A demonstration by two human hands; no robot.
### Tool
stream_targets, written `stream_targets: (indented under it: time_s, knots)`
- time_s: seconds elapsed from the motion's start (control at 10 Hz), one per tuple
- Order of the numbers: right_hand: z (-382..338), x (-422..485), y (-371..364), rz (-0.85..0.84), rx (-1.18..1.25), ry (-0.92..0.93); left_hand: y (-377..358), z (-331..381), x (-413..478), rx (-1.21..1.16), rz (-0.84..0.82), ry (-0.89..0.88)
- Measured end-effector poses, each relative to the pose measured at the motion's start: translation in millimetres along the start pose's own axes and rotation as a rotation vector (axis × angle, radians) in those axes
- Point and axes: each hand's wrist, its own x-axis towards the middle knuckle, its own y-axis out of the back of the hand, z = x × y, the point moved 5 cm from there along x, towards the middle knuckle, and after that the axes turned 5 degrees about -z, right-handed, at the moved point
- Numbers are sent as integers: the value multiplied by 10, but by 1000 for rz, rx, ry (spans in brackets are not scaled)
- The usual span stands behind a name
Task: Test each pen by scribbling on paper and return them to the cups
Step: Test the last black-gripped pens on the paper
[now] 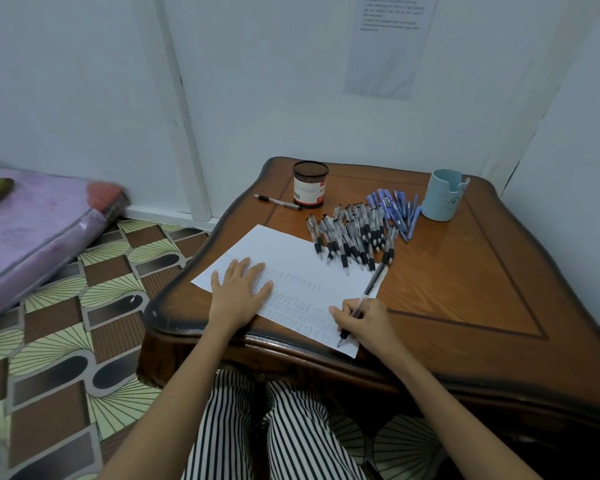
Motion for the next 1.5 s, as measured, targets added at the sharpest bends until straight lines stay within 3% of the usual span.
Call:
stream_targets:
  time_s: [0.2,1.2,1.5]
  knots:
    - [-26,-19,43,87,-34,37,-1,-2,1,-6,5,-1]
    - [-90,-30,38,119,-68,57,-16,-14,27,-13,11,1]
    - [-87,-19,104,69,214,-33,-14,-15,9,-23,20,-1]
